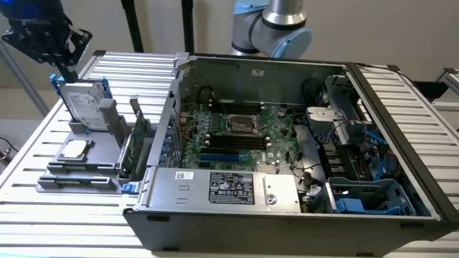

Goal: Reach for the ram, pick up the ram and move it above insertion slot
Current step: 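Reach for the ram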

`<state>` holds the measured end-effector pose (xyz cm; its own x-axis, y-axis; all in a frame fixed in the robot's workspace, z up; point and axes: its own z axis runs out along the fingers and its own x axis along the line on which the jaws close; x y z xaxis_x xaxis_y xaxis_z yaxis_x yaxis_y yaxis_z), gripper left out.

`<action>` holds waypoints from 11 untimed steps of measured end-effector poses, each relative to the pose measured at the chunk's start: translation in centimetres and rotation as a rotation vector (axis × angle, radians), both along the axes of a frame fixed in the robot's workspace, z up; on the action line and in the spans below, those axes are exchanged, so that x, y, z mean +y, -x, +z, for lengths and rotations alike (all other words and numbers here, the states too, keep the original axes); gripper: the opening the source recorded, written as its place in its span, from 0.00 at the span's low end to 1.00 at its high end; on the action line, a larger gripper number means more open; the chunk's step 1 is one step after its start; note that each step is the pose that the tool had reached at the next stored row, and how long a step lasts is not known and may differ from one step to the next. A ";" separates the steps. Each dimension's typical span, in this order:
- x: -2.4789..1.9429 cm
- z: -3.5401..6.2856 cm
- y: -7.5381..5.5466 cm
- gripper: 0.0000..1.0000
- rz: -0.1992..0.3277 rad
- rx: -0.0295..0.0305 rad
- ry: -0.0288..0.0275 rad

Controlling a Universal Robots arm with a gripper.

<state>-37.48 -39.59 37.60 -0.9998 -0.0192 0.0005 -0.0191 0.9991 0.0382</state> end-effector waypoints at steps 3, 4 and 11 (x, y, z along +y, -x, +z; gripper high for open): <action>-0.28 -0.02 0.0 0.11 0.000 0.0002 0.0000; -0.60 -0.05 -0.1 0.11 0.000 0.0000 0.0001; -3.60 -0.34 -0.2 0.11 0.000 0.0003 0.0000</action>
<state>-37.26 -43.20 37.26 -0.9998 -0.0190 0.0009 -0.0190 0.9991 0.0382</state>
